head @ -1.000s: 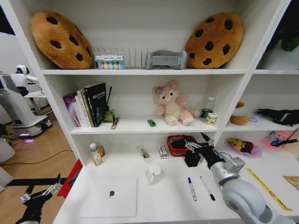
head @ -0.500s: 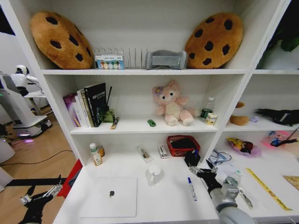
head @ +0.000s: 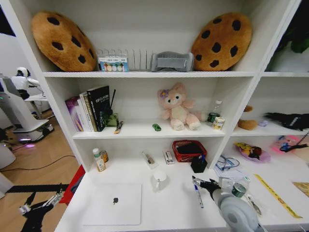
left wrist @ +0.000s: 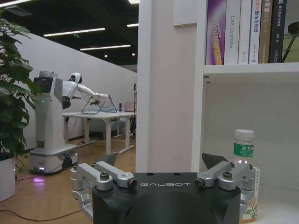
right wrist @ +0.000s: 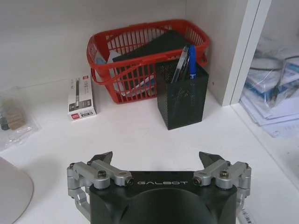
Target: Organize the objects on the table.
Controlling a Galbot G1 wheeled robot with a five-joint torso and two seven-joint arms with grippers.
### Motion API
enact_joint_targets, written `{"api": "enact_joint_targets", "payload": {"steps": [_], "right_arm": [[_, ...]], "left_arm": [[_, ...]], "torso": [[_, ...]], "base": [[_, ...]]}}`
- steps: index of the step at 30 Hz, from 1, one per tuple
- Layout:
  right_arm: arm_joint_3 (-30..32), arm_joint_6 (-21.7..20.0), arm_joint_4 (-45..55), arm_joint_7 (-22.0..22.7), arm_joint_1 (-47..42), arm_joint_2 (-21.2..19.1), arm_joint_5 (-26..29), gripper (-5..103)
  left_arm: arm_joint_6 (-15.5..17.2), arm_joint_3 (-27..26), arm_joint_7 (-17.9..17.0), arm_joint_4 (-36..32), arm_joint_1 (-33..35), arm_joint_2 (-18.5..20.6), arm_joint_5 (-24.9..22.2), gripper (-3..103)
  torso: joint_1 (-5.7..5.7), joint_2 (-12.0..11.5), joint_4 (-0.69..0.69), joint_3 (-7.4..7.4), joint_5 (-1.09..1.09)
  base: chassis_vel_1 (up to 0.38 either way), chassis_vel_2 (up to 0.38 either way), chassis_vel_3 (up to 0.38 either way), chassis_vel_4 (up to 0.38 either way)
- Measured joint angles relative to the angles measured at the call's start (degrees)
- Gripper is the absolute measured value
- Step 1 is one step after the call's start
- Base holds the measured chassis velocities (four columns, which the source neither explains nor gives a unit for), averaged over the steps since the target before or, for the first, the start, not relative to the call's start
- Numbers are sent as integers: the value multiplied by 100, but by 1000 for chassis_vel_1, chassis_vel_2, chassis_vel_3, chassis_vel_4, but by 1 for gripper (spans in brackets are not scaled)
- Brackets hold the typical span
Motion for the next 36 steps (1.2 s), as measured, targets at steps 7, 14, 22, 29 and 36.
{"api": "enact_joint_targets", "payload": {"steps": [7, 14, 22, 29, 36], "right_arm": [[-368, -140, -509, 403, 576, -124, 742, 100], [-527, -108, -781, 469, 597, -85, 603, 96], [-661, -68, -1010, 452, 674, -49, 490, 64], [-768, -44, -1052, 483, 683, -14, 391, 42], [-779, -21, -1008, 505, 623, -17, 307, 16]], "left_arm": [[0, -40, -2, -2, 19, -12, 6, 100], [0, -44, -11, 19, 10, -42, -5, 100], [19, -29, -28, -24, -8, -46, -9, 100], [24, -63, -58, -1, -33, -17, -49, 100], [38, -56, -108, 27, -87, 7, -66, 100]], "torso": [[0, 0, 0, 0, 0], [0, 0, 0, 0, 0], [0, 0, -1, 0, 0], [0, 1, 0, -1, -3], [-1, 1, 0, -1, 1]], "base": [[0, 0, 0, 0], [0, 0, 0, 0], [0, 0, 0, 0], [0, 0, 0, 0], [0, 0, 0, 0]]}}
